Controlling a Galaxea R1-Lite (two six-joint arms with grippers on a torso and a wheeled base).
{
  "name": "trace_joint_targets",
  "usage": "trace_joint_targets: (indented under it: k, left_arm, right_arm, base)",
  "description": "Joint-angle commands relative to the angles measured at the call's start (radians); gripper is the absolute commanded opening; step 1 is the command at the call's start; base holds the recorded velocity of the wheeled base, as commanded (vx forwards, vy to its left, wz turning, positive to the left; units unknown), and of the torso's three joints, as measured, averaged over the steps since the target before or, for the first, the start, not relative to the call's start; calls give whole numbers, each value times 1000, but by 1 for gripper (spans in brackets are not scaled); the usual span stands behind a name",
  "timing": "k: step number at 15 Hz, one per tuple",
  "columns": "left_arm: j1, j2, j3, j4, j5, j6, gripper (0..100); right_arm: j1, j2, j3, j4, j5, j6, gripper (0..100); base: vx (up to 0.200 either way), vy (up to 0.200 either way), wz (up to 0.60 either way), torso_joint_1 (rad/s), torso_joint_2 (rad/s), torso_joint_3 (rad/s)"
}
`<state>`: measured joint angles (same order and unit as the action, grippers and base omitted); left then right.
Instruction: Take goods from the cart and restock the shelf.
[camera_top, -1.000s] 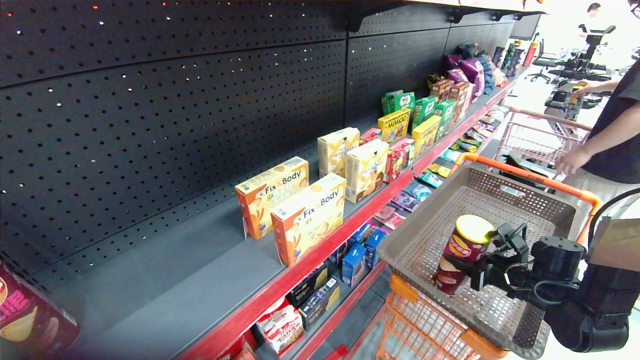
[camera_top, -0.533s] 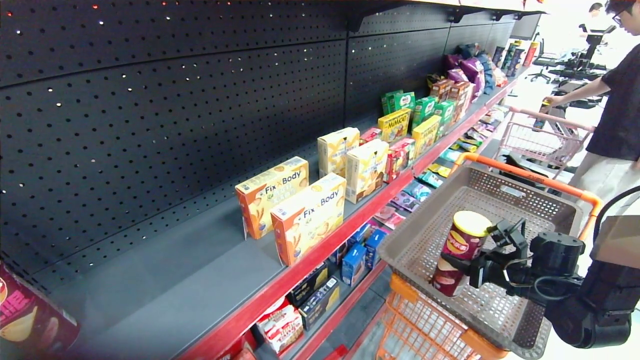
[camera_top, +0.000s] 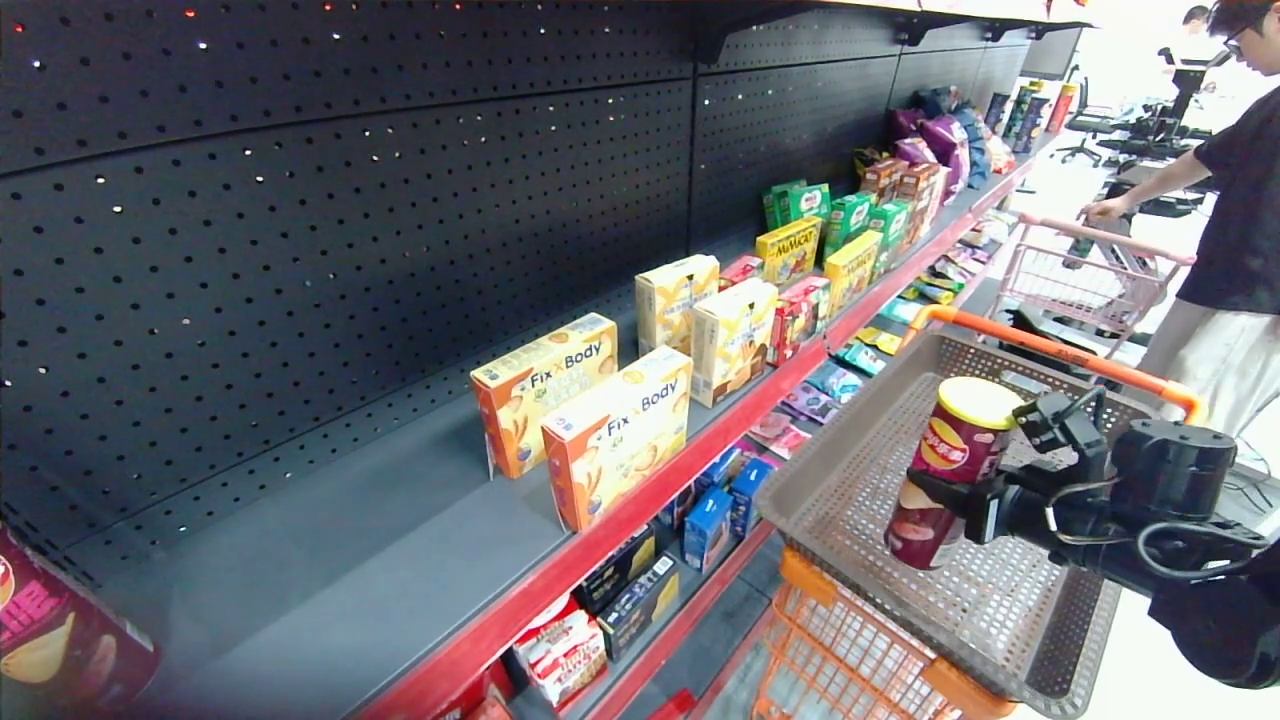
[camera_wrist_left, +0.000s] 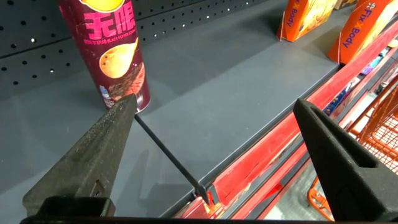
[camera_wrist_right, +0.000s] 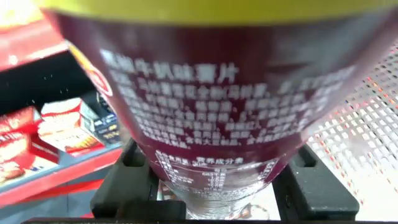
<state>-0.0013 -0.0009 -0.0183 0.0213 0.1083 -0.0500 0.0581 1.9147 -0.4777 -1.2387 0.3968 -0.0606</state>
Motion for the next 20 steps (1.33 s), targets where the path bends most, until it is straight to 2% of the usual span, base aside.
trace_joint_targets:
  k: [1,4,6,7,8,10,14,16,20]
  left_arm:
    - [0,1,0,0,1,-1,100]
    - [0,1,0,0,1,-1,100]
    - [0,1,0,0,1,-1,100]
    - [0,1,0,0,1,-1,100]
    - [0,1,0,0,1,-1,100]
    - [1,1,0,0,1,-1,100]
    - [1,1,0,-1,1,-1,100]
    - [1,1,0,0,1,-1,100]
    - [0,1,0,0,1,-1,100]
  right_arm:
    - [55,-221,97,64,-102,41,0]
    - [60,-395,248,71,-134,36,0]
    - [60,-454,283,77,-136,33,0]
    - [57,-579,347,101,-139,27,0]
    - [57,-579,347,101,-139,27,0]
    - [63,-724,478,102,-179,4,0]
    - [86,-847,478,151,-426,-7,0]
    - [114,-842,478,136,-450,-2,0]
    - [100,-841,470,151,-492,-41,0]
  base:
    - [0,0,0,0,0,0]
    - [0,0,0,0,0,0]
    - [0,0,0,0,0,0]
    - [0,0,0,0,0,0]
    - [0,0,0,0,0,0]
    - [0,0,0,0,0,0]
    - [0,0,0,0,0,0]
    - [0,0,0,0,0,0]
    - [0,0,0,0,0,0]
